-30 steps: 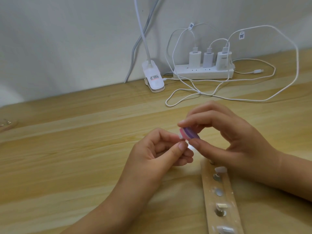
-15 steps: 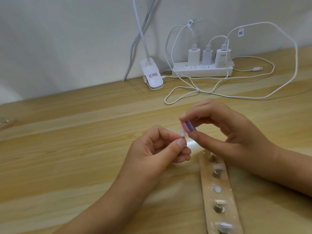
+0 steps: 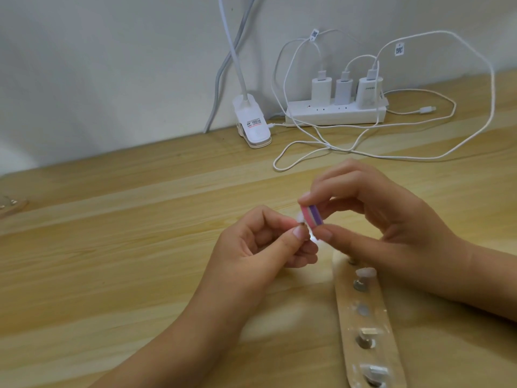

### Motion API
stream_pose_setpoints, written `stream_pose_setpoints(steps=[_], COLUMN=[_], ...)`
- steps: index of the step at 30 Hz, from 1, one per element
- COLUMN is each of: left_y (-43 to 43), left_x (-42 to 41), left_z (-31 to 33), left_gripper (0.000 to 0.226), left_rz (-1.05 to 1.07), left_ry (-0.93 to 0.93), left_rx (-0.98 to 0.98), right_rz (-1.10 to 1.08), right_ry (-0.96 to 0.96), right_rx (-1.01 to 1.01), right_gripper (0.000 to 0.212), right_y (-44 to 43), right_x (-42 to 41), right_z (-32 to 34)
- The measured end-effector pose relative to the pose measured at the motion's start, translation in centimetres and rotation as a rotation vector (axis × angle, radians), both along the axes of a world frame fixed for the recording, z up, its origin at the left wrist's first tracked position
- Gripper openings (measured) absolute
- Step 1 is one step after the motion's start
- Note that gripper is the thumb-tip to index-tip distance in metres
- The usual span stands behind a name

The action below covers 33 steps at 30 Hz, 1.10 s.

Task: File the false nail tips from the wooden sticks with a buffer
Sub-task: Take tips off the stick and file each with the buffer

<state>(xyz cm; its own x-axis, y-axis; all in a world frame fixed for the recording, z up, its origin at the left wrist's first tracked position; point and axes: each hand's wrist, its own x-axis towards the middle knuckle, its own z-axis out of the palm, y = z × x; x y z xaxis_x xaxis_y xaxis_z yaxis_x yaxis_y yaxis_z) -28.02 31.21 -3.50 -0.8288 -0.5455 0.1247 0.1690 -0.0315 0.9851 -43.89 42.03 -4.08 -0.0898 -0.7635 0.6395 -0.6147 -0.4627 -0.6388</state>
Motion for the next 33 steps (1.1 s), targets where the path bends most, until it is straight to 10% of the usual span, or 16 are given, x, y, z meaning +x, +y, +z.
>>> stream_pose_setpoints(steps=[33], left_y=[-0.01], left_x=[-0.05], left_z=[-0.44], left_gripper=[0.014], left_rz=[-0.034], left_ry=[-0.043], left_rx=[-0.085], right_rz=[-0.172], right_ry=[0.277], right_rx=[0.012], right_gripper=[0.025], right_y=[0.49], right_x=[0.35], right_z=[0.72])
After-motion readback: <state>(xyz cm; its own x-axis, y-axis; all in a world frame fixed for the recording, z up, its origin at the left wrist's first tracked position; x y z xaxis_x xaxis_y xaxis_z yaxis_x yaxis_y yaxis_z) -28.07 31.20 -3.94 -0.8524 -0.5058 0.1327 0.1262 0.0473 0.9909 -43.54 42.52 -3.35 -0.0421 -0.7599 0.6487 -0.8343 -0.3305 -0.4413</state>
